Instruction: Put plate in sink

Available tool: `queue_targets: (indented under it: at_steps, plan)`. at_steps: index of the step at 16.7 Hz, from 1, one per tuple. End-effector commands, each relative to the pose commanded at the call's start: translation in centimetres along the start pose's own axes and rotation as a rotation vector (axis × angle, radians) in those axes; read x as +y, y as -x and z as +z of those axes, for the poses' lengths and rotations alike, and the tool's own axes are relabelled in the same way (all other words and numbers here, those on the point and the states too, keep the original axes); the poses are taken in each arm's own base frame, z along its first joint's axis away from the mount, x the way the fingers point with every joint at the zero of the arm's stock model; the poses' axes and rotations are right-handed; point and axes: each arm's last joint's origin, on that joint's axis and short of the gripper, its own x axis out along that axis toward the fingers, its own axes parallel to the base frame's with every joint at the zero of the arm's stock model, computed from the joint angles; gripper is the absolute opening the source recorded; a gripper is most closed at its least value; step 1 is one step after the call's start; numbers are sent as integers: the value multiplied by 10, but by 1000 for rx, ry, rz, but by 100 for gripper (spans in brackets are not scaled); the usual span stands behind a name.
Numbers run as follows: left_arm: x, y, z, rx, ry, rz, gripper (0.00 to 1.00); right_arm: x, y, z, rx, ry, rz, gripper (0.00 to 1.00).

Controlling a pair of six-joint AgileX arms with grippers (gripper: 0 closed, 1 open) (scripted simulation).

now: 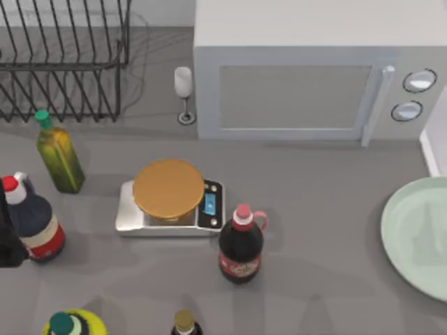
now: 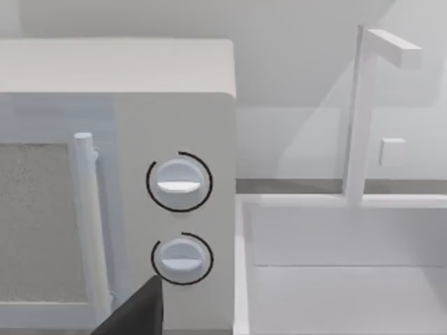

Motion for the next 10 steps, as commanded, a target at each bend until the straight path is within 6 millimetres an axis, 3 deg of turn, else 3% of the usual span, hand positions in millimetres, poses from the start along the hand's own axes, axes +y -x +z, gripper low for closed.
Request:
queue_targets:
  at_steps: [7,10]
  plan:
    - [0,0,0,0,0,0,100,0,0,0,0,0,0,100]
    - [0,0,0,0,0,0,100,2,-1,10,56,-17,16,100]
